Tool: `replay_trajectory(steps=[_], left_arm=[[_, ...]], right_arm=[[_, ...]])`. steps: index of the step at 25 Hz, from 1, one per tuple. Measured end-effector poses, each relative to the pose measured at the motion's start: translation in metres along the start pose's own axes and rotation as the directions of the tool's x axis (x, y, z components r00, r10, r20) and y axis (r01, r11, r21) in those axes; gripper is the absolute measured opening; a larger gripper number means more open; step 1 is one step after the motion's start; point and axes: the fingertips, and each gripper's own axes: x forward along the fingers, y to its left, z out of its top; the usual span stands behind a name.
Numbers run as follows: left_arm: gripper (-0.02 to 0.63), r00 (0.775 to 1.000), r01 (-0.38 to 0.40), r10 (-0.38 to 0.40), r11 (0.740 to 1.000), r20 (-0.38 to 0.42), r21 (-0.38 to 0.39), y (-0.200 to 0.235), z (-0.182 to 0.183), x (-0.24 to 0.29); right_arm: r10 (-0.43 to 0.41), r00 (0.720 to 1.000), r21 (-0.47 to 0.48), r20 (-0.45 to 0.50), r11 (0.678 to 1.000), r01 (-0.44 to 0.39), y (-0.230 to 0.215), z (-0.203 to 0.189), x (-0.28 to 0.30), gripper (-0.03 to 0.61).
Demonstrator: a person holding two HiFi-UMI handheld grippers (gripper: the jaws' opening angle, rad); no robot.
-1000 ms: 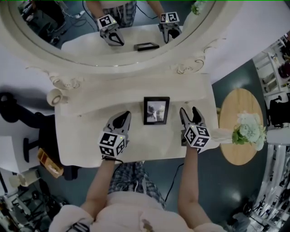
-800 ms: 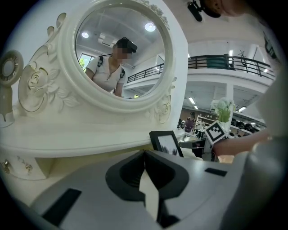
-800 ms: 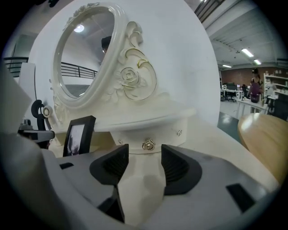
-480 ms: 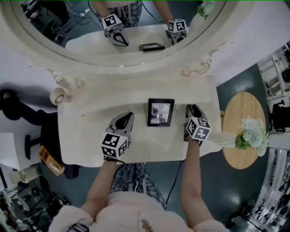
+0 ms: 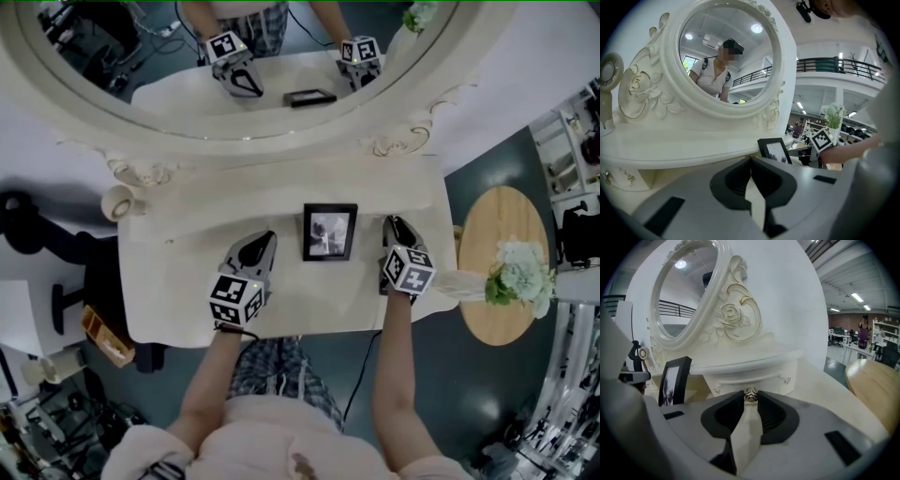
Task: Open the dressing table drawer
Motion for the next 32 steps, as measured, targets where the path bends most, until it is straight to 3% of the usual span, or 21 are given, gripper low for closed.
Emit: replay_trajectory(steps=[14,32], left_arm=[[0.028,0.999,0.045,-0.045,0.999,0.003,0.005,-0.014,0.001,-0.001],[0.028,0.999,0.046,-0.046,0.999,0.01,0.006,-0.022,-0.002,-0.013]], right_arm=[[-0.023,1.0,0.022,-0.02,0.999,0.023,0.002,-0.023,-0.034,0.106],[-0.024,1.0,0.037,-0.014,0.999,0.025,0.001,-0.037,-0.052,0.109]])
